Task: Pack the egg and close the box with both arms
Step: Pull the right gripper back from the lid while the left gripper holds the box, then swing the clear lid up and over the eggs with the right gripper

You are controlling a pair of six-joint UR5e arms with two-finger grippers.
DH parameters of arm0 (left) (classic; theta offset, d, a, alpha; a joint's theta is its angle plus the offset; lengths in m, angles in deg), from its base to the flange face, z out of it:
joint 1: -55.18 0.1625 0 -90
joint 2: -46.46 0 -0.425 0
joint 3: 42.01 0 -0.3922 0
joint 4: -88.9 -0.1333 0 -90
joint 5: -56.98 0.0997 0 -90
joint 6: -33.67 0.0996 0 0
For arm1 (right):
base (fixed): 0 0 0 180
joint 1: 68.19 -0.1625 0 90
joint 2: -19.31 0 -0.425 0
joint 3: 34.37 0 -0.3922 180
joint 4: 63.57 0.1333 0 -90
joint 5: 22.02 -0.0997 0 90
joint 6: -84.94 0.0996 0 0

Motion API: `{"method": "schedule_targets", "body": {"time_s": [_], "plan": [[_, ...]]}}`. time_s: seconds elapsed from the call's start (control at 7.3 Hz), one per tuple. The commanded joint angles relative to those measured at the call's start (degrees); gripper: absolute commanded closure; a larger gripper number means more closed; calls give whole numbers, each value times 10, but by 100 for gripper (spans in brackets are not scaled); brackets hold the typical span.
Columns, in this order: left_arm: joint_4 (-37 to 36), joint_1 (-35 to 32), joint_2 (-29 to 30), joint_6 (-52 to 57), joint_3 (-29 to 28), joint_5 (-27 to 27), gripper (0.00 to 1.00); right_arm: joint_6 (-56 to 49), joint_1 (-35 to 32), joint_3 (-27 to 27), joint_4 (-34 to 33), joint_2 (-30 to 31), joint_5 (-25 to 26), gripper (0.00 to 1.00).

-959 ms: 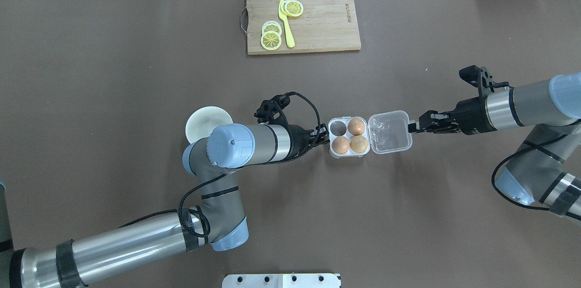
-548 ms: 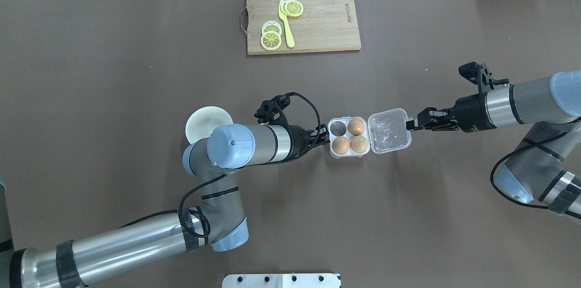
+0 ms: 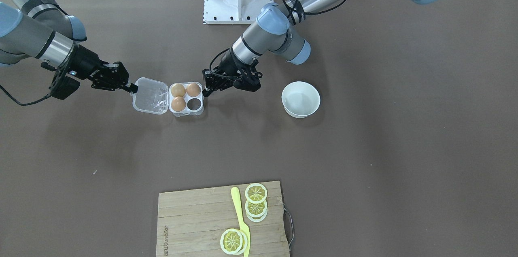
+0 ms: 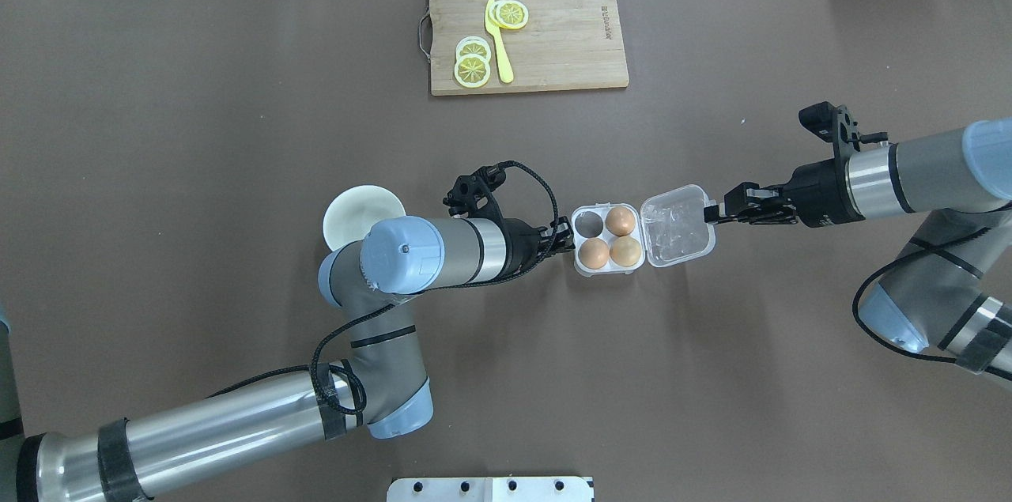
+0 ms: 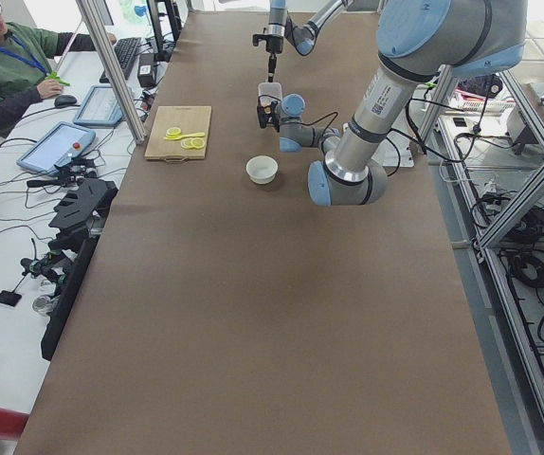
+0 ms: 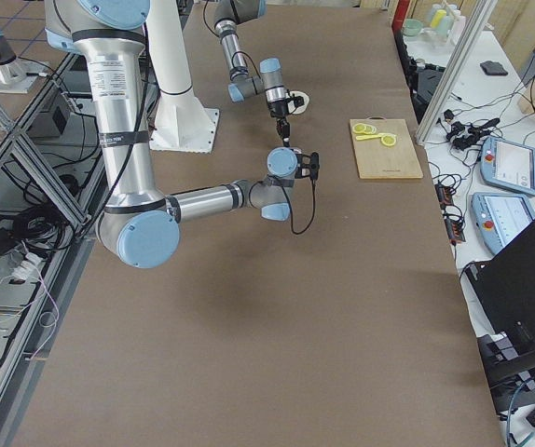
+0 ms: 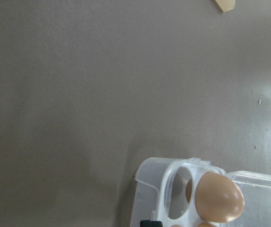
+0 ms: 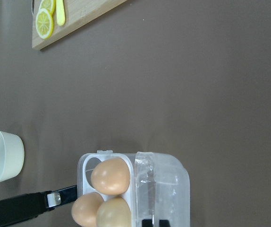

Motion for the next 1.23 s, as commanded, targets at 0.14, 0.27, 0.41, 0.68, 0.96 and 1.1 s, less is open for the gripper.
{"method": "schedule_targets", "body": {"time_s": [0.14, 0.27, 0.41, 0.68, 0.96, 1.1], "plan": [[0, 0, 0, 0, 1, 0, 100, 12, -1, -8, -1, -2, 0, 83], [0, 0, 0, 0, 0, 0, 100, 14, -2, -15, -5, -2, 0, 84], [0, 0, 0, 0, 0, 0, 100, 18, -1, -32, -41, -5, 0, 84], [0, 0, 0, 0, 1, 0, 100, 19, 0, -41, -70, -17, 1, 84], [0, 0, 0, 0, 3, 0, 100, 19, -1, -49, -118, -40, 1, 84], [0, 0, 0, 0, 3, 0, 100, 23, 0, -54, -135, -49, 3, 84]]}}
